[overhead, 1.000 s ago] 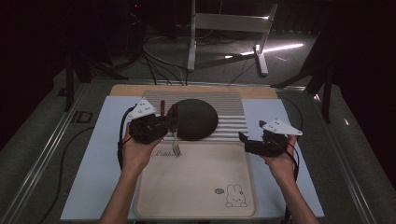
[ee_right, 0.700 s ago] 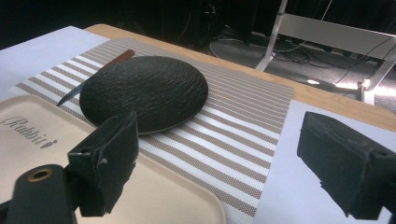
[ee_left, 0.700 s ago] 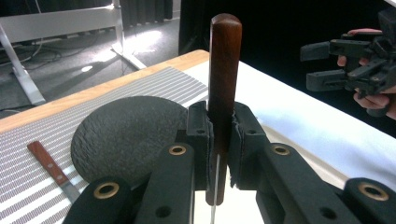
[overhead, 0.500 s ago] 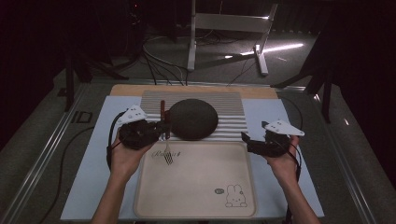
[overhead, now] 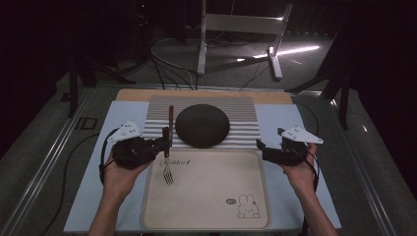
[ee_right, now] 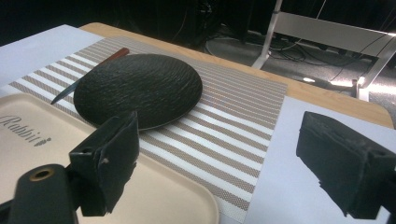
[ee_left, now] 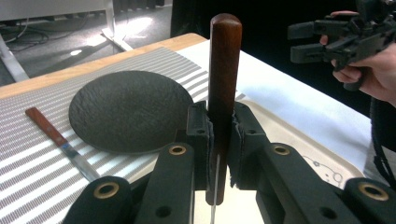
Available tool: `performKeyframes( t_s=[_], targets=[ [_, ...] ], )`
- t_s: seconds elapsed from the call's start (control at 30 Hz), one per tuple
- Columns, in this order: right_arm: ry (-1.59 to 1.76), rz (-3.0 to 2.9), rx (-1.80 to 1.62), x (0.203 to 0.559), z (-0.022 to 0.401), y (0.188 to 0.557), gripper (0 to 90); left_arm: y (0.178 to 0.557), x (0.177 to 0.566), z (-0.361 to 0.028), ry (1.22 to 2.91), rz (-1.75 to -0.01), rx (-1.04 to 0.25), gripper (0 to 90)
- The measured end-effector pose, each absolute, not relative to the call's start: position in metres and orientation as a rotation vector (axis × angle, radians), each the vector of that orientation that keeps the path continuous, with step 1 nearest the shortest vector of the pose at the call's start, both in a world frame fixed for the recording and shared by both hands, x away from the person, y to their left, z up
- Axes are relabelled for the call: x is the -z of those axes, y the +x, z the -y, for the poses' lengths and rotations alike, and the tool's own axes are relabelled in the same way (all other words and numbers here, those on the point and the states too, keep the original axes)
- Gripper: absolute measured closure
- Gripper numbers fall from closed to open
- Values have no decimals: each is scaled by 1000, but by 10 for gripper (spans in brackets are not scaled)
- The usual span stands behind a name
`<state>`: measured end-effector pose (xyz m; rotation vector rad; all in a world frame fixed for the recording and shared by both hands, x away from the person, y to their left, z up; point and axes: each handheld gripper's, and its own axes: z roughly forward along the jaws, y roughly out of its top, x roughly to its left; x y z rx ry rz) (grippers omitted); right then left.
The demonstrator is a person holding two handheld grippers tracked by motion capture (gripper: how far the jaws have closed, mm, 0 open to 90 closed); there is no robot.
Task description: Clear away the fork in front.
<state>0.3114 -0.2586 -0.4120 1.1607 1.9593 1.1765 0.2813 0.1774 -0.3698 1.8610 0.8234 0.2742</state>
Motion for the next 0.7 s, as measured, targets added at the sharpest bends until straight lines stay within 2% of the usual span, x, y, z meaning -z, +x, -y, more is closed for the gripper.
performKeyframes(
  t_s=[0.4,0.7],
  targets=[
    [1165,-1960,-1173,413,259,311,137,256,379,-189,1884,-833,-250,808],
    [1168,-1972,-1161,416,256,312,138,252,388,-194,1898,-872,-214,808]
  ],
)
